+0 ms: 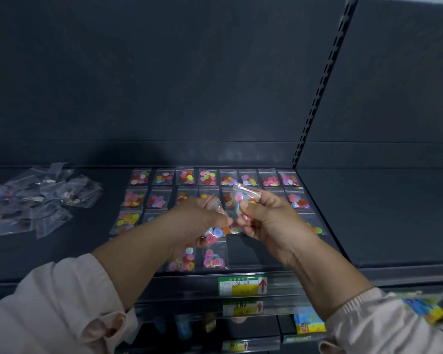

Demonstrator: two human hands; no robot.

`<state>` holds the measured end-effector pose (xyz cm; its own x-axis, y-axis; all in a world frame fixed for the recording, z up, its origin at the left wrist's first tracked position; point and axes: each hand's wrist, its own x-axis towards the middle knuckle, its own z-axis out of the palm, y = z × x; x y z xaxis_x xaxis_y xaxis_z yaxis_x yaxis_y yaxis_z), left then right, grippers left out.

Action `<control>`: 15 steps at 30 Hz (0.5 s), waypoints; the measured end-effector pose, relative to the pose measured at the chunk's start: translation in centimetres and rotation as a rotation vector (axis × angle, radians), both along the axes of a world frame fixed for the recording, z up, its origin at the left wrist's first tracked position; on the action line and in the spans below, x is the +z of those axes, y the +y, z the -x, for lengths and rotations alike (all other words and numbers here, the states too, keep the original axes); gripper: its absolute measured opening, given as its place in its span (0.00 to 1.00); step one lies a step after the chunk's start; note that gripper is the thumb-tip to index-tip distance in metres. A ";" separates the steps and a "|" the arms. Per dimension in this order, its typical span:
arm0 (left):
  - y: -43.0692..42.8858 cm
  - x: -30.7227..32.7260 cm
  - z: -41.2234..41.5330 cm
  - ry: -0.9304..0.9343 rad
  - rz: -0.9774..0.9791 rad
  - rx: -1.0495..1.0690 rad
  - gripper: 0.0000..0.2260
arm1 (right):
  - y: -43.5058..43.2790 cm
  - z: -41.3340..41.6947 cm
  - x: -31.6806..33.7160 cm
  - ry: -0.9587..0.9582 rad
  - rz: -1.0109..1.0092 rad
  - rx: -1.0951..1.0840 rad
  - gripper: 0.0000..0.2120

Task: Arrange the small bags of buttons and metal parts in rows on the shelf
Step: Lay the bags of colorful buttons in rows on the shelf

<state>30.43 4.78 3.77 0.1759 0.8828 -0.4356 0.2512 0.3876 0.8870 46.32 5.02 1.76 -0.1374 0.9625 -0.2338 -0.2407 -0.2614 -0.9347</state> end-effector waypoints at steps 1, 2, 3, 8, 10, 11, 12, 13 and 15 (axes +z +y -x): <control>0.1 -0.1 0.1 -0.009 0.003 0.010 0.04 | 0.0 -0.1 0.0 0.004 0.007 0.001 0.06; 0.3 -0.1 0.2 -0.031 0.010 0.030 0.06 | 0.1 -0.1 0.0 0.009 0.014 0.003 0.07; 0.5 -0.2 0.2 -0.062 0.022 0.056 0.06 | 0.0 -0.1 0.0 0.013 0.023 0.011 0.07; 0.7 0.2 -0.2 -0.138 0.030 0.123 0.09 | -0.1 0.3 -0.1 -0.013 0.036 0.080 0.09; 0.9 0.1 -0.5 -0.120 0.017 0.149 0.08 | -0.1 0.3 -0.1 -0.025 0.035 0.117 0.11; 1.0 0.0 -0.6 -0.097 0.004 0.161 0.07 | -0.2 0.2 -0.1 -0.032 0.036 0.139 0.11; 1.2 -0.1 -0.6 -0.076 -0.011 0.177 0.07 | -0.2 0.1 0.0 -0.043 0.036 0.167 0.12; 1.3 -0.2 -0.5 -0.067 -0.023 0.198 0.06 | -0.3 0.1 0.0 -0.059 0.035 0.195 0.13; 1.5 -0.2 -0.3 -0.078 -0.032 0.229 0.05 | -0.5 -0.1 -0.1 -0.098 0.033 0.234 0.16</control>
<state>30.77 6.25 3.61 0.0017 0.9168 -0.3994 0.0908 0.3976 0.9131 46.42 4.53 1.66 -0.3309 0.8986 -0.2882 -0.0782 -0.3304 -0.9406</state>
